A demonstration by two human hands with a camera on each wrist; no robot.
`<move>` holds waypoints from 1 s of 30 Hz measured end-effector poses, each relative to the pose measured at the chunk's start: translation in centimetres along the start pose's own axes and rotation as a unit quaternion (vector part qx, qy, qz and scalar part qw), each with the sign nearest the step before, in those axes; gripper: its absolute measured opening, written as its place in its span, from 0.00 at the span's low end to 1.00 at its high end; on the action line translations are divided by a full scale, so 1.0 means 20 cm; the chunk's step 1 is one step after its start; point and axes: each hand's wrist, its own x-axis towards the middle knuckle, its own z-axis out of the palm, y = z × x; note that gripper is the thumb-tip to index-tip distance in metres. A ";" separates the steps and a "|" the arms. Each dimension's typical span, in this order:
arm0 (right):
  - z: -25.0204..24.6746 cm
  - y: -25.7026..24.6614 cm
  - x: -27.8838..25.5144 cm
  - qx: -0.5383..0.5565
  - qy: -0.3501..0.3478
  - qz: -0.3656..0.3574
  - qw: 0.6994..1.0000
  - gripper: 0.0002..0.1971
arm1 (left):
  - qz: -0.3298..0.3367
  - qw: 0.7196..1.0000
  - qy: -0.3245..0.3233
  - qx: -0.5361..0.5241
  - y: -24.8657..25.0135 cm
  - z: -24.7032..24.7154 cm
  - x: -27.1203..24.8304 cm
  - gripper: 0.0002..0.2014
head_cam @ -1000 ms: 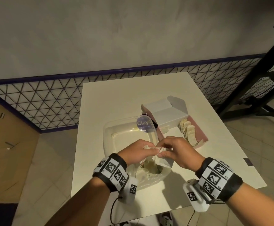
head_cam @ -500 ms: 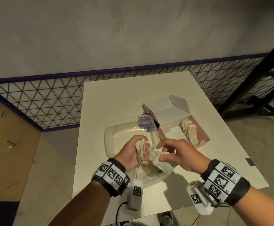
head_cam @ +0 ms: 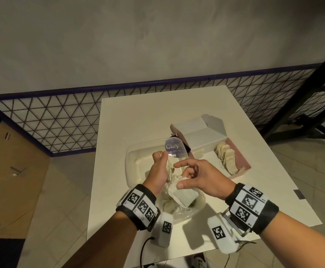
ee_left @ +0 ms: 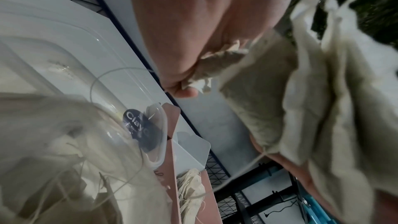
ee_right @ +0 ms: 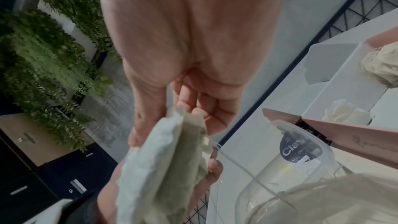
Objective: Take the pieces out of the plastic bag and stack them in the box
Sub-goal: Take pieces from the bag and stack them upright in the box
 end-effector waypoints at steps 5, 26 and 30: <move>-0.01 0.02 0.00 0.054 0.009 0.006 0.998 0.28 | 0.014 0.999 0.041 -0.009 0.00 0.00 0.02 0.08; 0.01 0.05 0.03 -0.026 0.101 0.038 0.994 0.09 | -0.033 0.993 0.041 -0.107 -0.04 0.00 0.02 0.08; 0.04 0.06 0.04 -0.075 0.076 0.035 0.994 0.23 | -0.035 0.993 0.050 -0.102 -0.03 0.00 0.03 0.07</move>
